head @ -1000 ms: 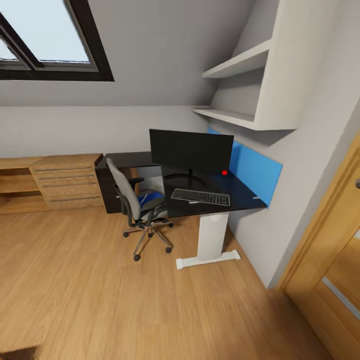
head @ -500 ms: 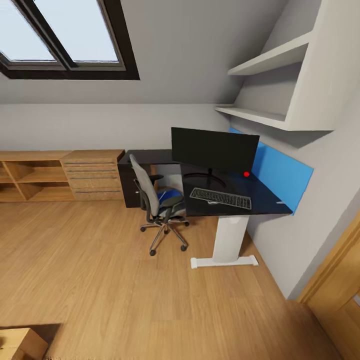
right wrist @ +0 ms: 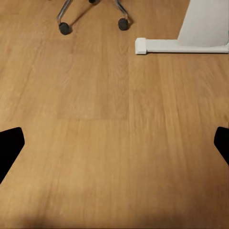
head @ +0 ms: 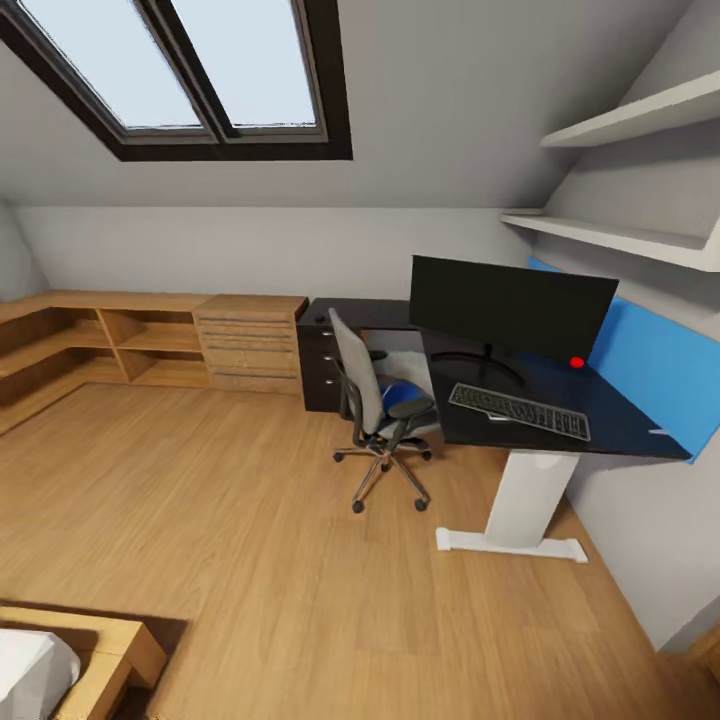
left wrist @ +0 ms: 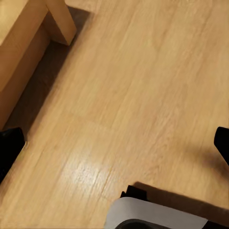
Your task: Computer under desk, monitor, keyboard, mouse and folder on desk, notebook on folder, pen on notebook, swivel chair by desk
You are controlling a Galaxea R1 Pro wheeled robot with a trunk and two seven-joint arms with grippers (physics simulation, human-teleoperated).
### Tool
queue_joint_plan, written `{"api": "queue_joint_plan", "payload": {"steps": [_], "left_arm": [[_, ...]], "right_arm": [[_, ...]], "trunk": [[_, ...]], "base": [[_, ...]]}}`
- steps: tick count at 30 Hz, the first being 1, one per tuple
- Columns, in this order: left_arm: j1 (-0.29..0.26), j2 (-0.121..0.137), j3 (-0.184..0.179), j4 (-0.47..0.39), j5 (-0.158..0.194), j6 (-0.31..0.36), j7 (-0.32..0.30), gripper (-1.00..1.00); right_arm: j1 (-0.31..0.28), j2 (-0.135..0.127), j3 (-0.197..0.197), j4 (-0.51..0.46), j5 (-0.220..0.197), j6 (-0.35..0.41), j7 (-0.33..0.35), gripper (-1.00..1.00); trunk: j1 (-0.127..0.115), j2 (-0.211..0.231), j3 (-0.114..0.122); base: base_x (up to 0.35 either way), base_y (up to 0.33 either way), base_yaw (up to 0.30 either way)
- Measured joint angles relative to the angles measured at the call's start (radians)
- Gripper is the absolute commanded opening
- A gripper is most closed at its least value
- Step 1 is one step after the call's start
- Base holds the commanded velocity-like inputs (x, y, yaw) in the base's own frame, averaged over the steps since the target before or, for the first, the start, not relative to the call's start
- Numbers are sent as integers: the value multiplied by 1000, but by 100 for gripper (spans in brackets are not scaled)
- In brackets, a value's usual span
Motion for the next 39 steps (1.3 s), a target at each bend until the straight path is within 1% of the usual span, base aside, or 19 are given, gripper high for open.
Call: {"api": "queue_joint_plan", "payload": {"steps": [6,9,13,16,24,31,39], "left_arm": [[0,-1,-1,0,-3,3,-2,100],[0,-2,-2,0,-3,2,-3,100],[0,-3,-26,0,-5,-1,-4,100],[0,-3,-31,0,-5,-2,-4,100],[0,-2,-37,0,-6,0,-4,100],[0,-2,-37,0,-6,3,-5,100],[0,-3,-37,0,-6,3,-4,100]], "right_arm": [[0,0,0,0,0,-2,1,100],[0,-1,0,0,0,-3,1,100],[0,-4,0,-1,0,-4,1,100],[0,-4,0,-1,-1,-4,2,100],[0,-5,0,-1,0,-4,5,100],[0,-5,0,0,0,-4,5,100],[0,-6,-1,-1,0,-3,4,100]], "trunk": [[0,0,0],[0,0,0],[0,0,2],[0,0,5],[0,0,16],[0,0,22],[0,0,27]], "base": [[147,305,286],[73,141,286],[16,28,224],[112,59,80],[271,172,-162],[229,255,-251],[301,121,-274]]}}
